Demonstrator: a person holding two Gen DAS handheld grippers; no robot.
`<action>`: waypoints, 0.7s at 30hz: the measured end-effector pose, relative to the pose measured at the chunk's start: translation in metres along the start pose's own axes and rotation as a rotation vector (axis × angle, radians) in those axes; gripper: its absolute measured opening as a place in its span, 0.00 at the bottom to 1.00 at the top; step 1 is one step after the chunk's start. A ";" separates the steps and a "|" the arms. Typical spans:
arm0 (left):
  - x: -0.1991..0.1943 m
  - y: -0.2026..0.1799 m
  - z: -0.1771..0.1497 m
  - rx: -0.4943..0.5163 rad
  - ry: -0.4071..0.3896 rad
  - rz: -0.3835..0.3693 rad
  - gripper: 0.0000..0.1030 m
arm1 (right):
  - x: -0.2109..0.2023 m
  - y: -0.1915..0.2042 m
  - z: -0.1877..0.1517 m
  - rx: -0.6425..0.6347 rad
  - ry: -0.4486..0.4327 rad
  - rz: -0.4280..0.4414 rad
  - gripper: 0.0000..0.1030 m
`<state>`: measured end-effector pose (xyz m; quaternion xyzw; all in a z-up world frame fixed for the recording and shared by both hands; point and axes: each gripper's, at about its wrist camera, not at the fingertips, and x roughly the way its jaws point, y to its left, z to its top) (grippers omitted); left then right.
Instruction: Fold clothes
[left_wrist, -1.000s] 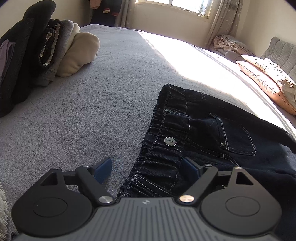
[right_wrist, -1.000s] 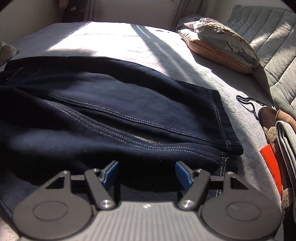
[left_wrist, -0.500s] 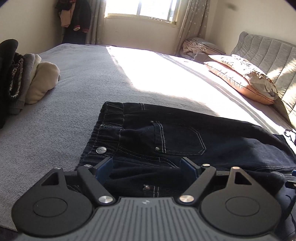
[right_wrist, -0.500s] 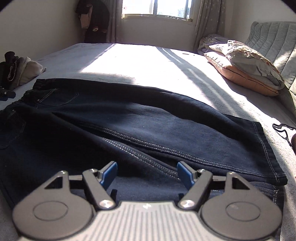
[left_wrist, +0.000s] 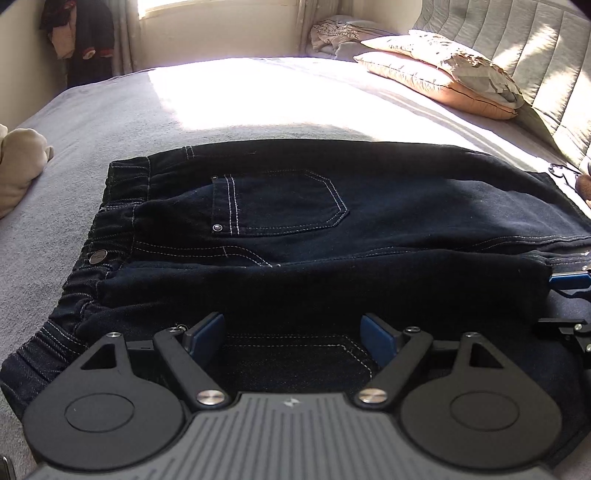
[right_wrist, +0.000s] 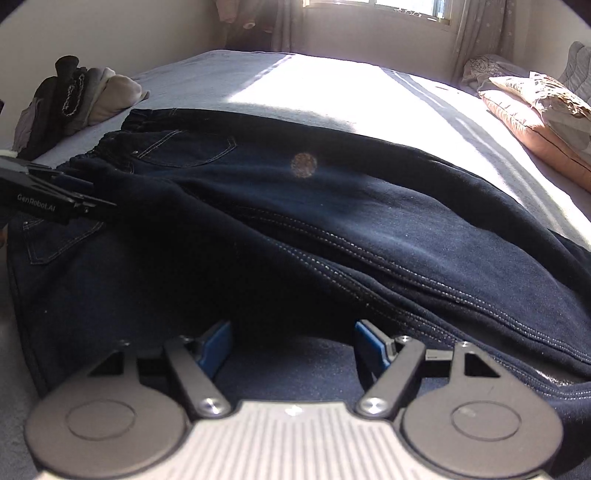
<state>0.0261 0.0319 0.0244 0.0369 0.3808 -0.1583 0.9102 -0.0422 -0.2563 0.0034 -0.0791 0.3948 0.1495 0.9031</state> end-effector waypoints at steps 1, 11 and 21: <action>0.000 0.004 -0.002 -0.011 -0.003 -0.020 0.81 | -0.005 -0.001 -0.004 -0.008 -0.003 0.008 0.73; -0.003 0.001 -0.008 0.015 -0.007 -0.026 0.81 | -0.069 -0.057 -0.076 0.063 -0.023 0.041 0.73; -0.071 0.022 -0.017 -0.119 -0.097 0.112 0.80 | -0.145 -0.093 -0.134 0.333 0.107 -0.144 0.73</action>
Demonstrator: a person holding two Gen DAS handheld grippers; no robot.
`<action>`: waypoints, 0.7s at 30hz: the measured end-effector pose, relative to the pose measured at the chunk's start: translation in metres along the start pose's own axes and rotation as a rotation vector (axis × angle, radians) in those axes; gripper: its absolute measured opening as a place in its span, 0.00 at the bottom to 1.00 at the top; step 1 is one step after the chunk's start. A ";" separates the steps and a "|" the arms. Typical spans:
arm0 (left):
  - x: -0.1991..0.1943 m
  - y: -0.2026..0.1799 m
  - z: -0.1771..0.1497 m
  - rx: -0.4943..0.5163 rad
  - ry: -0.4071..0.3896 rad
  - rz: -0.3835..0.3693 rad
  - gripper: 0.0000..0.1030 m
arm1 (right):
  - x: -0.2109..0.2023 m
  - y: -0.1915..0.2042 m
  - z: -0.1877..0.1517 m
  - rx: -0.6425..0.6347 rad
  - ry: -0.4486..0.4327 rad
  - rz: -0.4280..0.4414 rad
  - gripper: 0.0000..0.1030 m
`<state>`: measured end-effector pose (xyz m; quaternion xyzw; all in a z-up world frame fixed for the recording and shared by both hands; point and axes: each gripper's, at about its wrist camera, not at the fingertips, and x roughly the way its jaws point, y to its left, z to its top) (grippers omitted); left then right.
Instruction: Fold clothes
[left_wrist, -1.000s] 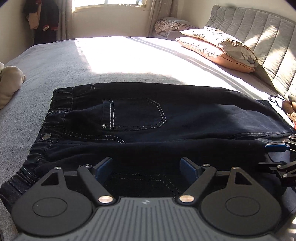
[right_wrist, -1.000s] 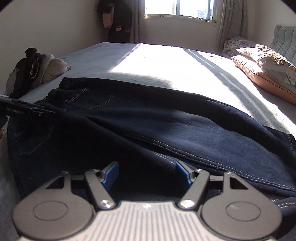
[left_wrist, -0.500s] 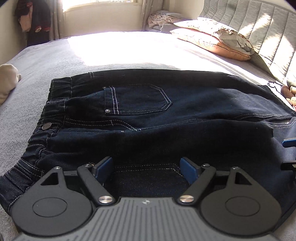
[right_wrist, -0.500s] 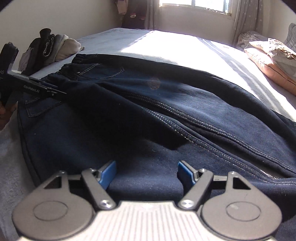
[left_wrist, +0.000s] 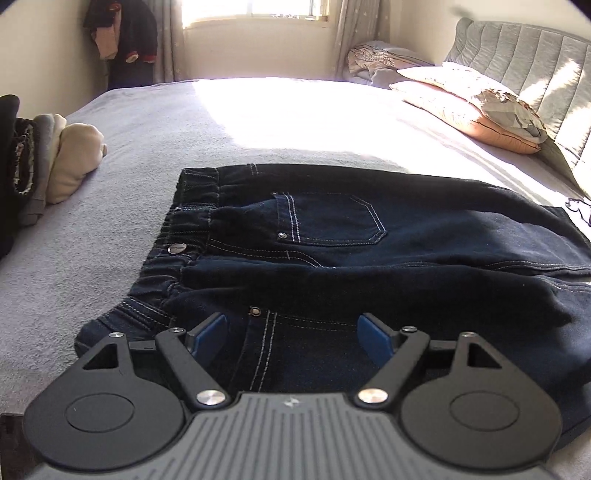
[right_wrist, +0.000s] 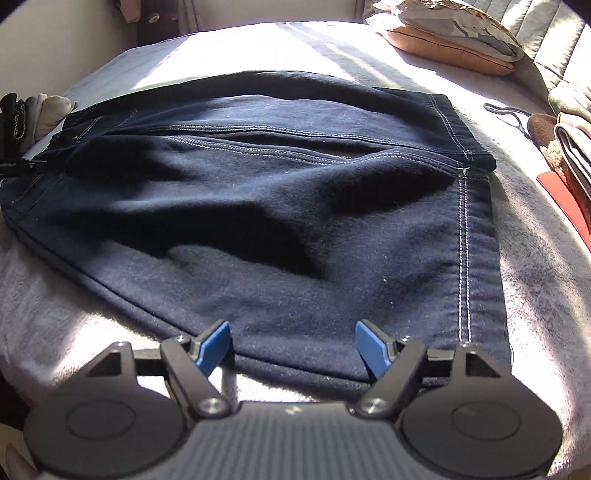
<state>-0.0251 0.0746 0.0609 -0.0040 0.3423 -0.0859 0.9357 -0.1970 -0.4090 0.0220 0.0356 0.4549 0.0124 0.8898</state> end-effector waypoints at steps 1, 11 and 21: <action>-0.011 0.011 -0.003 -0.056 -0.013 0.006 0.80 | -0.008 -0.004 -0.003 0.062 -0.022 -0.025 0.72; -0.047 0.096 -0.040 -0.482 0.018 0.104 0.81 | -0.039 -0.020 -0.055 0.572 -0.151 0.000 0.74; 0.001 0.099 -0.033 -0.575 0.011 -0.001 0.78 | -0.033 -0.045 -0.062 0.785 -0.243 -0.132 0.54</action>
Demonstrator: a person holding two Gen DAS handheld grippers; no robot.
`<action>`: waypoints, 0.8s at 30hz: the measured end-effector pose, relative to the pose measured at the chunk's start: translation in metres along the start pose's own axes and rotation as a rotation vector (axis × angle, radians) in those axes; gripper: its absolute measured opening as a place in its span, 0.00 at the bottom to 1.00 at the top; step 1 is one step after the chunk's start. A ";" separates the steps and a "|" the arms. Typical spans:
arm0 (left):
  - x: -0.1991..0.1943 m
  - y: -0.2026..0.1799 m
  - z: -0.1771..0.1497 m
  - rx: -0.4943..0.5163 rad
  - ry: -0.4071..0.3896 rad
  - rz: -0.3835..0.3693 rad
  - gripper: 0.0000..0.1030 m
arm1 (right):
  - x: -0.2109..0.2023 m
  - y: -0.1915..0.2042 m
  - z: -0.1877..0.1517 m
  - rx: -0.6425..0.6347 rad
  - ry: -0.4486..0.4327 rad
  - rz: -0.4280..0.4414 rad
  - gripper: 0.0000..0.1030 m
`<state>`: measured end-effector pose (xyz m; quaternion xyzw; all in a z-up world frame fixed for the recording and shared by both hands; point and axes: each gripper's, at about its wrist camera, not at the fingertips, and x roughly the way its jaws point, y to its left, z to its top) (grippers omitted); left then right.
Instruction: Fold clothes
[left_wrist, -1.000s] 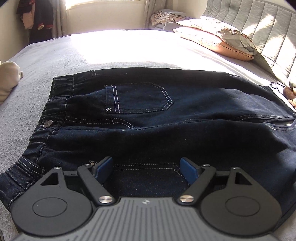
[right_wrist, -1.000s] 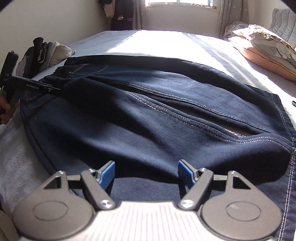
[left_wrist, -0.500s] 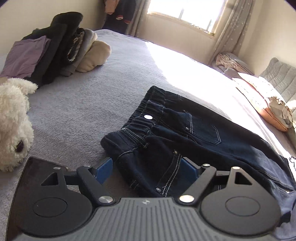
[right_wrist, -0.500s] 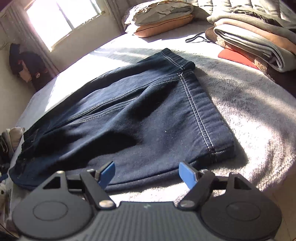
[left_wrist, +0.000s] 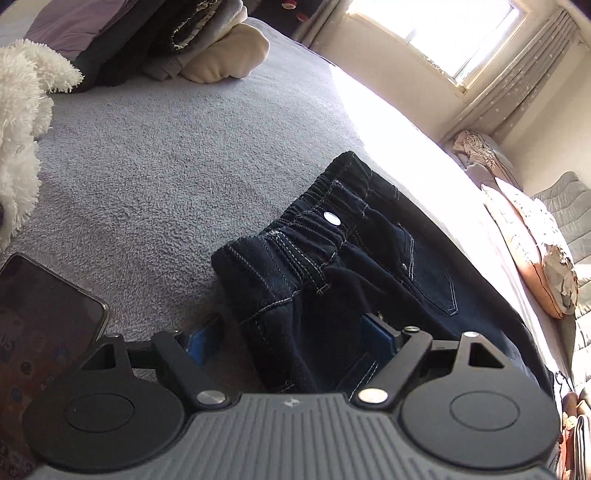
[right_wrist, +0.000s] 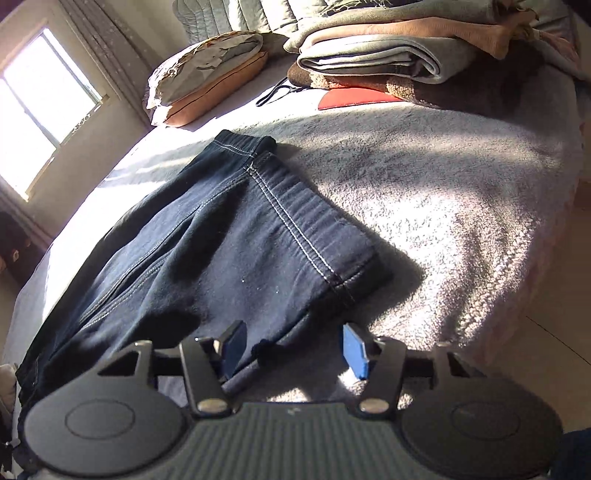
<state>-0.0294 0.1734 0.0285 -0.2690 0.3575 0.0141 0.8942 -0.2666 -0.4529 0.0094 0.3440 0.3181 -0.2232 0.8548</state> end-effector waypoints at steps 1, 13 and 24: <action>0.001 -0.001 0.001 0.009 -0.007 0.000 0.62 | 0.002 0.001 0.000 0.003 -0.007 -0.008 0.52; -0.048 -0.036 0.033 0.141 -0.087 -0.015 0.19 | -0.004 0.025 0.057 0.009 -0.127 0.095 0.09; -0.084 -0.082 0.090 0.146 -0.116 -0.073 0.19 | -0.080 0.142 0.199 -0.142 -0.398 0.323 0.09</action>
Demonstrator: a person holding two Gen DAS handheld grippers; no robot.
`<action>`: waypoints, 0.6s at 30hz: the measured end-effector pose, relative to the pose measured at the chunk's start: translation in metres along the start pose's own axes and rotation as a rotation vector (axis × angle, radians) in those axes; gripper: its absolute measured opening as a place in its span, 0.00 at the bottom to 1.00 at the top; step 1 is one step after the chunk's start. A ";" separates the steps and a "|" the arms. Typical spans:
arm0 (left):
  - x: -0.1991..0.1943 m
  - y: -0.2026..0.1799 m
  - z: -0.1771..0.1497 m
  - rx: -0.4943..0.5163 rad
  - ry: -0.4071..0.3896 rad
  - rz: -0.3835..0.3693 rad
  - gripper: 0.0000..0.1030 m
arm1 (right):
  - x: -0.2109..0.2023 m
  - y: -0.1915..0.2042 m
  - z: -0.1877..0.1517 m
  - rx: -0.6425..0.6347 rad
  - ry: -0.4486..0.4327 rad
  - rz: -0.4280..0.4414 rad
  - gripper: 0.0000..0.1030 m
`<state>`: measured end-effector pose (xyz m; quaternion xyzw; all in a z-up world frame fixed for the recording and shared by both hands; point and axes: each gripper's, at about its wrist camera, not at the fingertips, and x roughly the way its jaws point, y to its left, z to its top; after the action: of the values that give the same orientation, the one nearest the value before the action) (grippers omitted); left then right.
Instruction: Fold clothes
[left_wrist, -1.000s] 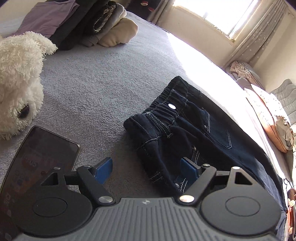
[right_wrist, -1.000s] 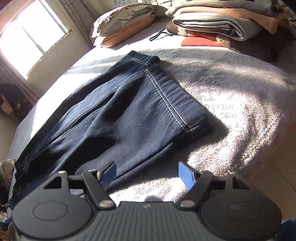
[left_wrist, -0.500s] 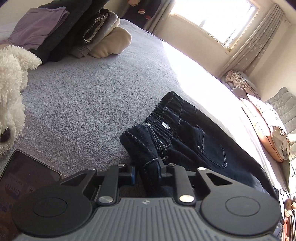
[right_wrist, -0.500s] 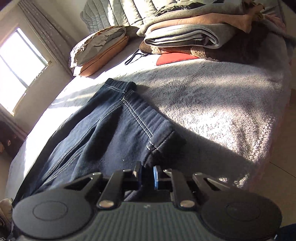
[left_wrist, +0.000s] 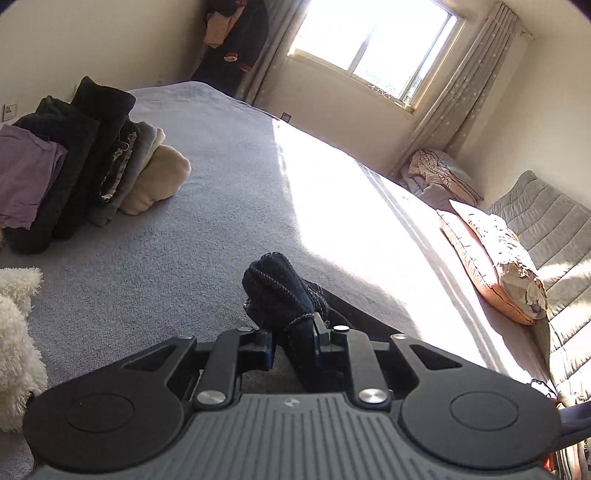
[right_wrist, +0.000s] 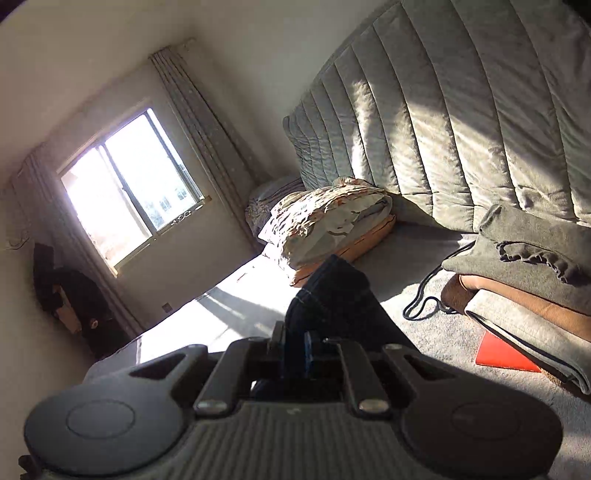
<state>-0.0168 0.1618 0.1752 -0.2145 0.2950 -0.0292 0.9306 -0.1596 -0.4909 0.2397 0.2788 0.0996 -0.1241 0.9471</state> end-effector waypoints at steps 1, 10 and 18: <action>-0.004 0.001 -0.004 -0.005 -0.004 0.000 0.19 | -0.005 0.004 0.005 -0.020 -0.023 0.020 0.09; -0.005 0.028 -0.117 0.061 0.121 0.101 0.20 | -0.011 -0.114 -0.093 0.084 0.277 -0.181 0.09; -0.004 0.051 -0.126 0.018 0.141 0.131 0.35 | -0.003 -0.162 -0.140 0.168 0.470 -0.320 0.12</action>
<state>-0.0942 0.1604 0.0641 -0.1839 0.3729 0.0141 0.9094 -0.2268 -0.5448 0.0432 0.3579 0.3481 -0.2115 0.8402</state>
